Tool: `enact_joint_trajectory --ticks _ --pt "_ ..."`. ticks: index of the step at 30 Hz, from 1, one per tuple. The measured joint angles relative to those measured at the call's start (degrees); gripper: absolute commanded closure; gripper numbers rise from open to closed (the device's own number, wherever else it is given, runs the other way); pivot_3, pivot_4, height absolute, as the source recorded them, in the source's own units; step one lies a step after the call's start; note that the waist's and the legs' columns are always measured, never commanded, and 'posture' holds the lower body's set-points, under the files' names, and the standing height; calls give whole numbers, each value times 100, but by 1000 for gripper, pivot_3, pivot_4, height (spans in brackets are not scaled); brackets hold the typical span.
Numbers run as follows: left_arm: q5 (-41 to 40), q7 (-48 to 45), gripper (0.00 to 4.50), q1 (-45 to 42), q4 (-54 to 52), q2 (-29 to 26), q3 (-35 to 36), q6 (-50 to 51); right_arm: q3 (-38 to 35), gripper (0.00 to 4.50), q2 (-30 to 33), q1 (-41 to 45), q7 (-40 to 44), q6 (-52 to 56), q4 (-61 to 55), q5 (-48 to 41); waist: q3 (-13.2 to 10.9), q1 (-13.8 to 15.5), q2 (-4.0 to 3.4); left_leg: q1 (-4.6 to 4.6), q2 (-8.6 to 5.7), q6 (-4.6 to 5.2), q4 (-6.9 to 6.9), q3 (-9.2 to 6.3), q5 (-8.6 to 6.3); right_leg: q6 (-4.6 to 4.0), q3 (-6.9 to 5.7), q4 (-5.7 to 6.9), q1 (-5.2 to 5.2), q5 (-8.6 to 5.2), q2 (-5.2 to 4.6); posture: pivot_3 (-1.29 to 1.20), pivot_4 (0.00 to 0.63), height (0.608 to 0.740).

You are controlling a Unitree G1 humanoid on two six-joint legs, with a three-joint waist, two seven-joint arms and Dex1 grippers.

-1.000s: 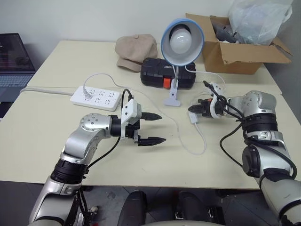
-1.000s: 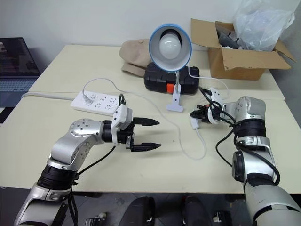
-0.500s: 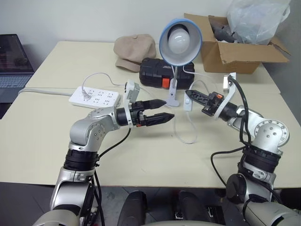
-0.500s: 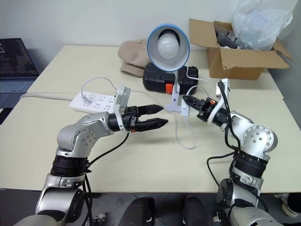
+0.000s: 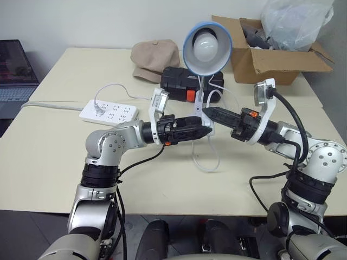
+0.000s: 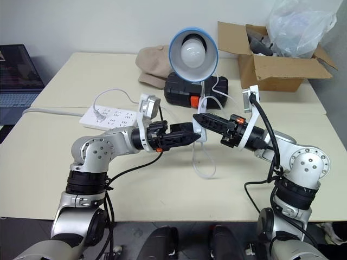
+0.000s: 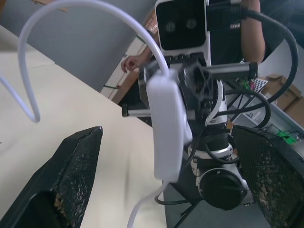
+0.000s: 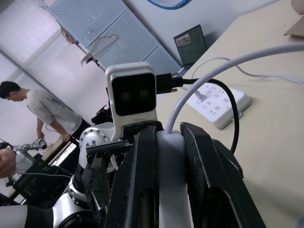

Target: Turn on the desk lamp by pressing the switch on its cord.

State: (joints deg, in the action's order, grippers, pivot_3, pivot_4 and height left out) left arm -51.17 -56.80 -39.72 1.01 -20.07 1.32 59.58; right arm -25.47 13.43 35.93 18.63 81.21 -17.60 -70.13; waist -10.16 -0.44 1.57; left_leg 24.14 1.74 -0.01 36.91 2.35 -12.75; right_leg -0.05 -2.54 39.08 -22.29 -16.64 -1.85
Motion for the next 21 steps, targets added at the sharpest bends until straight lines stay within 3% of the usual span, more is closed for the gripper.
enact_joint_trajectory --ticks 5,13,21 --pt "-57 58 0 1 -17 9 44 43 171 4114 202 -9 -138 -160 38 -321 0 2 0 1 0 0 0 1 0 0 1 -2 0 0 0 0 150 740" --pt "-209 35 1252 1 -36 25 64 123 438 4114 472 -109 -291 -448 131 -711 0 5 0 1 0 0 0 1 0 1 1 -2 0 0 0 0 150 740" --pt "-269 -277 2841 55 -89 -68 -55 126 685 4114 686 -151 -515 -733 160 -1176 0 8 0 1 0 0 0 1 0 1 1 -3 0 -1 1 0 150 740"
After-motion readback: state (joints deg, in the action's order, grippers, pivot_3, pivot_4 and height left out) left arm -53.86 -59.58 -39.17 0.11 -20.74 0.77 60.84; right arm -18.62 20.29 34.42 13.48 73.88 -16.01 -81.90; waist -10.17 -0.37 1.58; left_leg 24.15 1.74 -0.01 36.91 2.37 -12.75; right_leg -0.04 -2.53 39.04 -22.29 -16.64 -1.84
